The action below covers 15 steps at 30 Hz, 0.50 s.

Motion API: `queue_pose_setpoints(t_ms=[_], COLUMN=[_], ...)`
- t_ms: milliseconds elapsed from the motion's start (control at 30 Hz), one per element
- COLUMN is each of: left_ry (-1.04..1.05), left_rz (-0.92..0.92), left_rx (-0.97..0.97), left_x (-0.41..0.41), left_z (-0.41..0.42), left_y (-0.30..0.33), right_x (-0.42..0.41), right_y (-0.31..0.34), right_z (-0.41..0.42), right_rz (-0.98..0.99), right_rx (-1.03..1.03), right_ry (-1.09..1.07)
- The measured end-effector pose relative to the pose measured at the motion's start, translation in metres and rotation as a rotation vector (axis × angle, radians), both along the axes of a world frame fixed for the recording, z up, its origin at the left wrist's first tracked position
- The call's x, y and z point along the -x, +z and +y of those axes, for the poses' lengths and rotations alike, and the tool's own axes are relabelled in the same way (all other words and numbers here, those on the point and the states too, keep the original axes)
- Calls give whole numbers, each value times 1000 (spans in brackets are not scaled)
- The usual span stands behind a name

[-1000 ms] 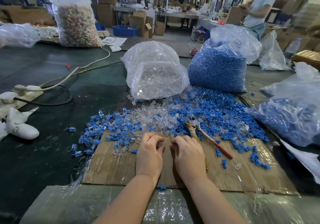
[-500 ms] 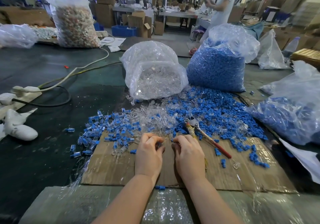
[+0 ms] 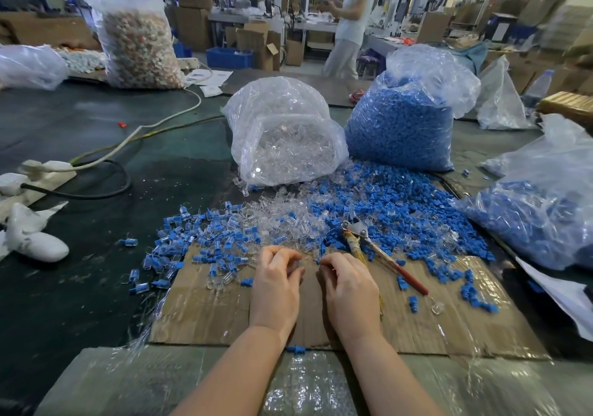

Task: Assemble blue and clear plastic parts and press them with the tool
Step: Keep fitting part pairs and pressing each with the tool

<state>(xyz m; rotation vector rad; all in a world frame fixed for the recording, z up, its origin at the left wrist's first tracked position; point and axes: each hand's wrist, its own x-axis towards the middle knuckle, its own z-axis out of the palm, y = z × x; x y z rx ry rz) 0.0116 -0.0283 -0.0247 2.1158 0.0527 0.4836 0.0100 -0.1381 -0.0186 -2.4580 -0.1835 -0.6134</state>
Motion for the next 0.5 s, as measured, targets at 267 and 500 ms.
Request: queue_pose_setpoints(t_ms=[267,500], left_ry=[-51,-71], left_rz=[33,40], left_rx=[-85,-56], left_x=[-1,-1], left_z=[0,2], left_y=[0,1], right_x=[-1,1], right_y=[-3,-2], right_z=[-1,-2], right_rz=[16,45], right_rx=[4,26], right_ry=[9,24])
